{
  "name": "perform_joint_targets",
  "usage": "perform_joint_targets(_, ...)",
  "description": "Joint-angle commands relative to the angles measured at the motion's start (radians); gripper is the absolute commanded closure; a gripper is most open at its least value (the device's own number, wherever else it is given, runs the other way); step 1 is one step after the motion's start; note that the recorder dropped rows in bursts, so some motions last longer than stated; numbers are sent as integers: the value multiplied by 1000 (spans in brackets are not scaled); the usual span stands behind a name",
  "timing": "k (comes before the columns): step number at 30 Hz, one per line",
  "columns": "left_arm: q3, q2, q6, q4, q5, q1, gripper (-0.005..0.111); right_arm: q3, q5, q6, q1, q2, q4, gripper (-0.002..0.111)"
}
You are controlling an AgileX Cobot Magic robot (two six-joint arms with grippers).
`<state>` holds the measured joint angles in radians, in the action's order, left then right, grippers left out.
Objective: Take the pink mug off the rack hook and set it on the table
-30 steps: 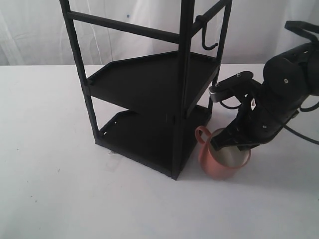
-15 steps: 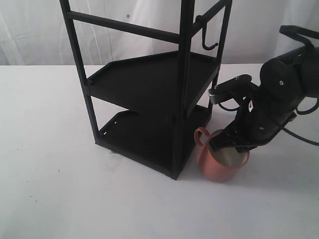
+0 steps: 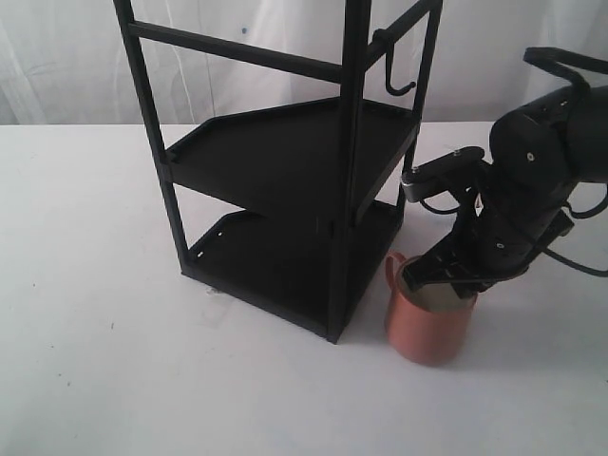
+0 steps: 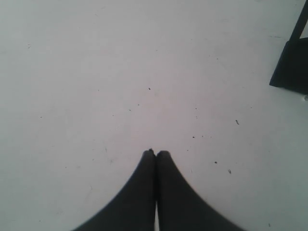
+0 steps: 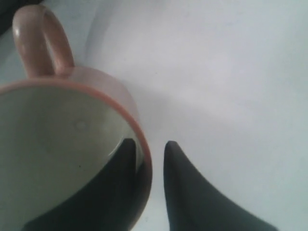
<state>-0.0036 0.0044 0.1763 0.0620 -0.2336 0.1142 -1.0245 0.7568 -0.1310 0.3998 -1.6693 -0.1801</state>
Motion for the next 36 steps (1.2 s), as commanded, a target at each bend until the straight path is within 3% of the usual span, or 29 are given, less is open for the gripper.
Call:
perform_joint_targets(1, 4, -4, 3, 0, 1, -7, 107, -1, -2, -9, -3, 1, -16, 79)
perform_joint_targets(4, 4, -4, 3, 0, 1, -7, 107, -10, 1, -9, -3, 3, -16, 75)
perform_joint_targets(15, 4, -4, 3, 0, 1, -7, 107, -63, 77, -10, -3, 166, -82, 75)
perform_joint_targets(19, 4, -4, 3, 0, 1, -7, 107, 23, -10, -166, -26, 212, -208, 75)
perform_joint_targets(21, 4, -4, 3, 0, 1, -7, 107, 72, -49, -260, -55, 222, -271, 80)
perform_joint_targets(26, 4, -4, 3, 0, 1, -7, 107, 140, -134, -371, -106, 281, -286, 106)
perform_joint_targets(36, 4, -4, 3, 0, 1, -7, 107, 317, -368, -362, -109, 647, -338, 108)
